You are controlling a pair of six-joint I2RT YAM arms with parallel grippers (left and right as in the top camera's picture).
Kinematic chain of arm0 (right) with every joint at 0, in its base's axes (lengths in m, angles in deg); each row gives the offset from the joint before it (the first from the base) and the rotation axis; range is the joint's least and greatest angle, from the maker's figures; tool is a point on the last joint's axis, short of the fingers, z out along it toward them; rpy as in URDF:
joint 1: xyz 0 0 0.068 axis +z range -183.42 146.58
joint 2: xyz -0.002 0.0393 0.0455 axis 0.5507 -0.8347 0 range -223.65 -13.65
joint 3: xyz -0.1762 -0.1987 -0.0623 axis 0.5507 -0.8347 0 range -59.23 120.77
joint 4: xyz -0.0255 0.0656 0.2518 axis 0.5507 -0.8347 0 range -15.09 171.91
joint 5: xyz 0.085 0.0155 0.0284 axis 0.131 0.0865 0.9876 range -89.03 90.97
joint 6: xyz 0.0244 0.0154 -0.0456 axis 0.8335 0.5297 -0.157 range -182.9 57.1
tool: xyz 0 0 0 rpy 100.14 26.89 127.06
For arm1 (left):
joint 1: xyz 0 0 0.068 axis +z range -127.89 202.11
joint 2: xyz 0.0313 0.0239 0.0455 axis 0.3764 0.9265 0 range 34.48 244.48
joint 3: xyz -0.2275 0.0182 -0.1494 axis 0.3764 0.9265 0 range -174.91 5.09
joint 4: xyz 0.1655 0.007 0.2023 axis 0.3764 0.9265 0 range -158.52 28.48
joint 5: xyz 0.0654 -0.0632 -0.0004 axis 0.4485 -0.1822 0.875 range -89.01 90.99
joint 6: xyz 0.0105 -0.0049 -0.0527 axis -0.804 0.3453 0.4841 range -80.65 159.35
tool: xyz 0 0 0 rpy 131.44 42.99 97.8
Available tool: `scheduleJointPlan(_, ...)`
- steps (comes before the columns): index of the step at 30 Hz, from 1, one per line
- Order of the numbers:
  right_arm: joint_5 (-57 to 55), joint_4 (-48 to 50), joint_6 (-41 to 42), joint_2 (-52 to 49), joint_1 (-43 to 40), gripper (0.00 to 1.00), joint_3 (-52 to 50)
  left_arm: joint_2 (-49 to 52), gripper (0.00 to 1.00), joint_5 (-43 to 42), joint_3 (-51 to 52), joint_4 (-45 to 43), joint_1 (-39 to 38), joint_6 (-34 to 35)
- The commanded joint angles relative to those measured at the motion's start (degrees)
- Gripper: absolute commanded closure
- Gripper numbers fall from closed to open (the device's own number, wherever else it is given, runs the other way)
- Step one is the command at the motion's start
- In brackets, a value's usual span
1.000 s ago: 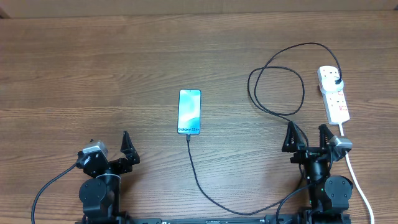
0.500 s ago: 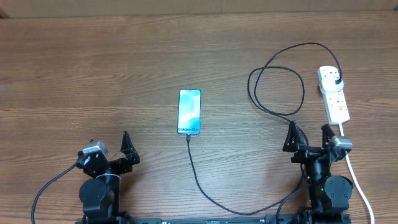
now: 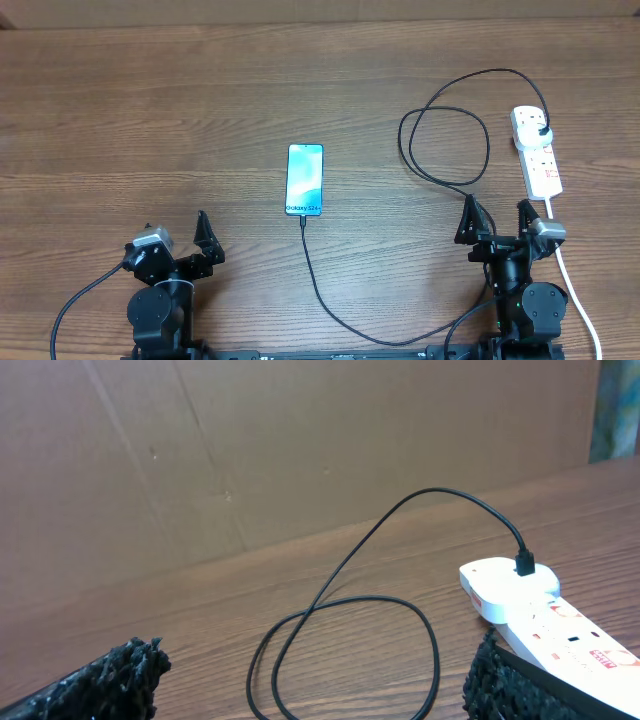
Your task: Plug charger to phone and switch on socket
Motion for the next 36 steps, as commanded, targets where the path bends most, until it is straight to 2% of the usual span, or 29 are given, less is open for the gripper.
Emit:
scheduleJointPlan(1, 0.3, 0.1, -0.5, 0.5, 0.1, 0.0, -0.6, -0.3, 0.01, -0.4, 0.3, 0.0, 0.2, -1.5)
scheduleJointPlan(32, 0.3, 0.0, -0.5, 0.5, 0.1, 0.0, -0.6, -0.3, 0.0, -0.4, 0.3, -0.1, 0.2, -1.5)
scheduleJointPlan(36, 0.3, 0.0, -0.5, 0.5, 0.1, 0.0, -0.6, -0.3, 0.01, 1.5, 0.3, -0.1, 0.2, -3.5)
